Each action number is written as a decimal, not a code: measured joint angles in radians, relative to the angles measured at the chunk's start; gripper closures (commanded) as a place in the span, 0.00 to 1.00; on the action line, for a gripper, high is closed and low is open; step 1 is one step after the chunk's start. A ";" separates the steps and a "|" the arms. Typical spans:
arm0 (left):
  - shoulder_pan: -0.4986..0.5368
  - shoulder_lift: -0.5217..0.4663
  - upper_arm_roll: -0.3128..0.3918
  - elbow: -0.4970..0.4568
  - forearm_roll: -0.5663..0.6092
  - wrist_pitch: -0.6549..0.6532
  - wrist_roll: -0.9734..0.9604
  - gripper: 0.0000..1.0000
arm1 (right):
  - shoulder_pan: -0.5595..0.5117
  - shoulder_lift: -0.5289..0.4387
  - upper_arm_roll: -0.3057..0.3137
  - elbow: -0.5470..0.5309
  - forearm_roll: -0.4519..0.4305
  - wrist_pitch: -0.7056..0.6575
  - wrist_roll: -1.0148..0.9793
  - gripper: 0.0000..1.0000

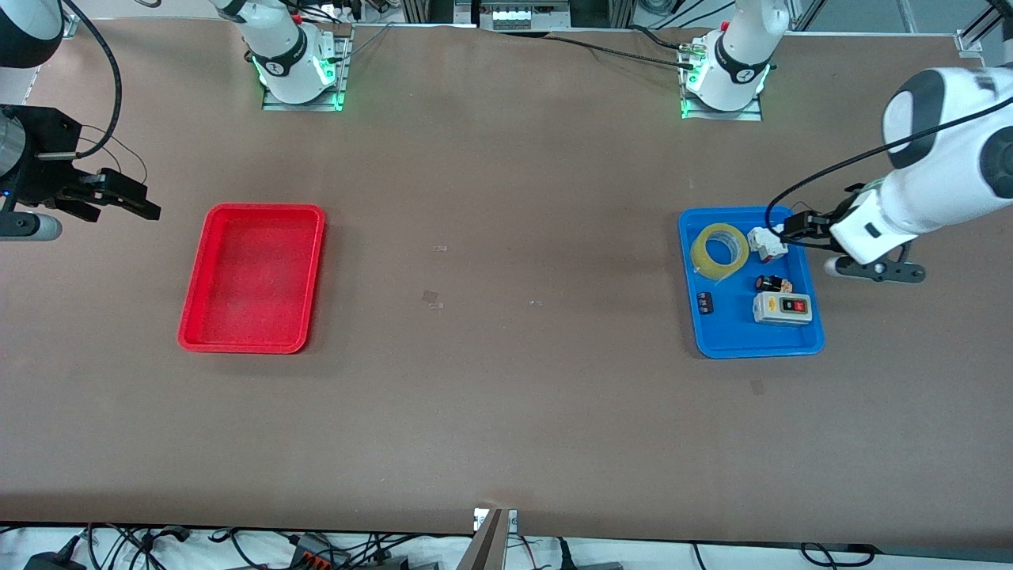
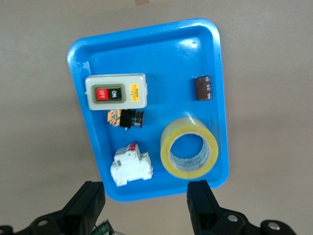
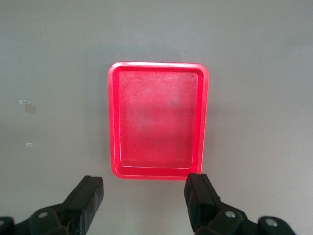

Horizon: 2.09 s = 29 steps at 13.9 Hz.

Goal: Place and move tape with both arms
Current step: 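Reach the left gripper down to the yellow tape roll and grasp it, then carry the tape with the left gripper to the table middle and release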

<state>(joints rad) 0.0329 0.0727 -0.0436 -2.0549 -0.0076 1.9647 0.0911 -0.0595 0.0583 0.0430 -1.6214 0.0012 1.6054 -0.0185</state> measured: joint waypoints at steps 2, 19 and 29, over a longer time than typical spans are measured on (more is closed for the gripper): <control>0.000 0.000 -0.009 -0.102 0.000 0.132 0.000 0.00 | 0.000 0.000 0.000 0.000 0.000 0.000 0.000 0.00; 0.006 0.185 -0.025 -0.319 -0.107 0.432 -0.001 0.90 | 0.000 0.000 0.000 0.000 0.000 0.003 0.000 0.00; 0.008 0.189 -0.031 0.048 -0.119 -0.071 -0.039 1.00 | 0.000 0.000 0.000 0.000 0.001 0.004 0.000 0.00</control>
<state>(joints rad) 0.0412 0.2614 -0.0743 -2.0070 -0.1266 1.8937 0.0519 -0.0595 0.0583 0.0430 -1.6209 0.0019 1.6094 -0.0184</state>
